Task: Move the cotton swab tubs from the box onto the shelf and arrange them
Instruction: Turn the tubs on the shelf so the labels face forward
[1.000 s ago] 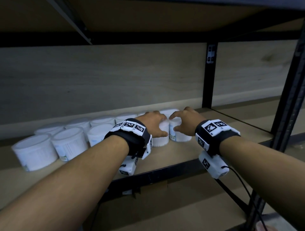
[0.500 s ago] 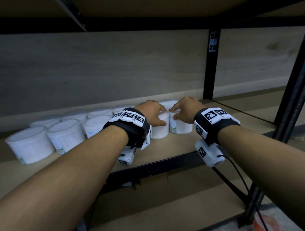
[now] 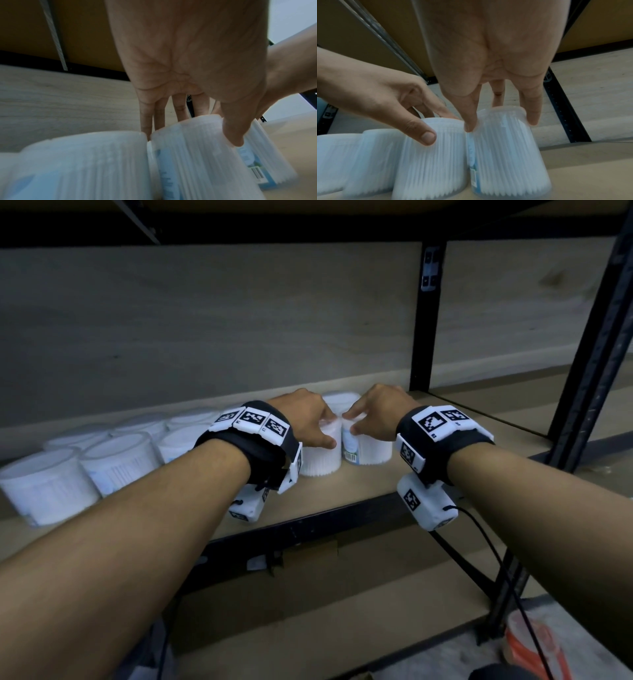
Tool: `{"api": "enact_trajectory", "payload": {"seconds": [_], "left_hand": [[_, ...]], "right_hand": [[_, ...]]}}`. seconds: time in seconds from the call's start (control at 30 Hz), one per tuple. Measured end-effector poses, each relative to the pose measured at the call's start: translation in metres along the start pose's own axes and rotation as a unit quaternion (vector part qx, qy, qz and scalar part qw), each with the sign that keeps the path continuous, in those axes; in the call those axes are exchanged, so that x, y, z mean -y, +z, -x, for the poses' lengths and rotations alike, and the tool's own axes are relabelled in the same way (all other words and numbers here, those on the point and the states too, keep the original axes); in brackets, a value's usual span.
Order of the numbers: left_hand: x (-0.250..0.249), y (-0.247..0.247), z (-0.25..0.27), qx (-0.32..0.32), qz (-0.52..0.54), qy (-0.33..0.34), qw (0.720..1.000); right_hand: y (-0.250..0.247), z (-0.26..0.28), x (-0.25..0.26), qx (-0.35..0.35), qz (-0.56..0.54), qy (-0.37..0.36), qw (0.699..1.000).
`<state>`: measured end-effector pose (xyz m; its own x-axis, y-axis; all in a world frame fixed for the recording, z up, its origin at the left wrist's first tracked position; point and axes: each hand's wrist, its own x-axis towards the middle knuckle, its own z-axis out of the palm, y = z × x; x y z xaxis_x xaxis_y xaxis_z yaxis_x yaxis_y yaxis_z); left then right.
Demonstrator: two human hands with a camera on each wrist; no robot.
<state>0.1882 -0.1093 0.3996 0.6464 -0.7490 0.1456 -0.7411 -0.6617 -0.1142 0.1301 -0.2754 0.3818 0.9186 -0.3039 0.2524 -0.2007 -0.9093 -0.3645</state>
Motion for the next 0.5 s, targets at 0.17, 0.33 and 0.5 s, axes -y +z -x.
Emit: {"api": "enact_trajectory", "payload": {"seconds": [0.17, 0.33, 0.5], "left_hand": [[-0.007, -0.002, 0.008, -0.004, 0.001, 0.011, 1.0], [-0.016, -0.006, 0.018, -0.003, -0.002, 0.01, 1.0], [-0.023, -0.01, 0.027, 0.0, -0.006, 0.011, 1.0]], "right_hand": [[-0.006, 0.014, -0.002, 0.003, 0.008, -0.011, 1.0], [-0.014, 0.029, -0.002, 0.014, 0.011, -0.01, 1.0], [-0.023, 0.045, -0.001, 0.015, 0.011, -0.012, 1.0]]}}
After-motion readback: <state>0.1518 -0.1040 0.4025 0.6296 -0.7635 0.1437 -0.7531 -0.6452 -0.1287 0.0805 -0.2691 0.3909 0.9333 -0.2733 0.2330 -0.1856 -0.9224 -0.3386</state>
